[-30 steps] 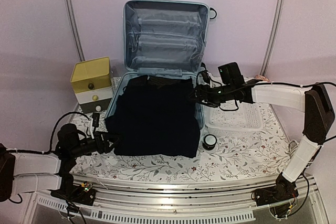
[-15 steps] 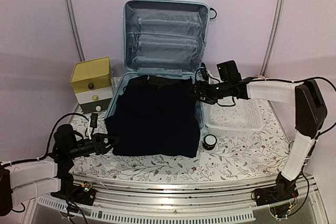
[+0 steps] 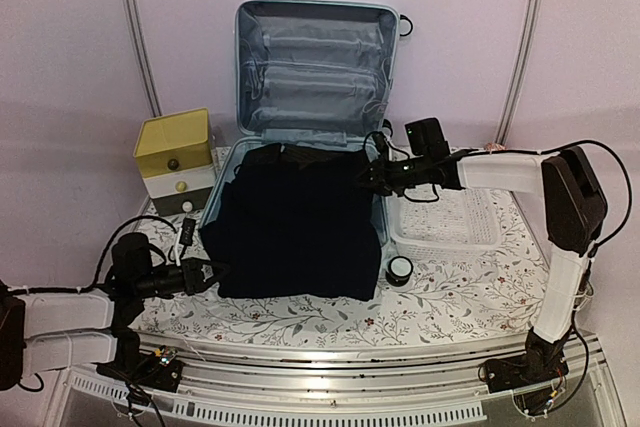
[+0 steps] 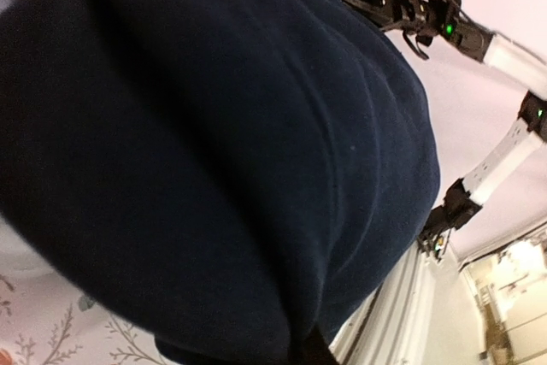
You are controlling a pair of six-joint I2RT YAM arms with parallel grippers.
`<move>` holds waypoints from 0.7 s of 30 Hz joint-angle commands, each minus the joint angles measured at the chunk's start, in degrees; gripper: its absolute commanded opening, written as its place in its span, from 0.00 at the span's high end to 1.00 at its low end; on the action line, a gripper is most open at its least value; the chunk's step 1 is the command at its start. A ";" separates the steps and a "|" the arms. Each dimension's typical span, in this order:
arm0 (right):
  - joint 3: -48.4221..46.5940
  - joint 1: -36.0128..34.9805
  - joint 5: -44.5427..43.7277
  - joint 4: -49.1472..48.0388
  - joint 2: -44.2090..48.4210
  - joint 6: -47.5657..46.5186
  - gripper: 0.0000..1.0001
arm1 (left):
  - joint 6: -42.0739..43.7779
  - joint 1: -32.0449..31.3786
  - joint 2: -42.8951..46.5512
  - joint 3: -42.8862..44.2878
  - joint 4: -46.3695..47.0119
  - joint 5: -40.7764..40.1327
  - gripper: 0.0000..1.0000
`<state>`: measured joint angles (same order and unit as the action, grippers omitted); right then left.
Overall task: Open, take out, and arrange the luggage
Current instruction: Pick up the clothes from the opened luggage.
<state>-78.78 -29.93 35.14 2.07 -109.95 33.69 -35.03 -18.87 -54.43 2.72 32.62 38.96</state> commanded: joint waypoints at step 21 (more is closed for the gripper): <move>-10.29 4.25 -13.32 18.65 13.70 -12.63 0.97 | -11.03 -14.87 0.07 27.77 -23.12 -3.93 1.00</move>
<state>-85.91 -29.71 27.99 16.21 -100.88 24.53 -44.07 -30.02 -49.56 24.99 6.26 37.19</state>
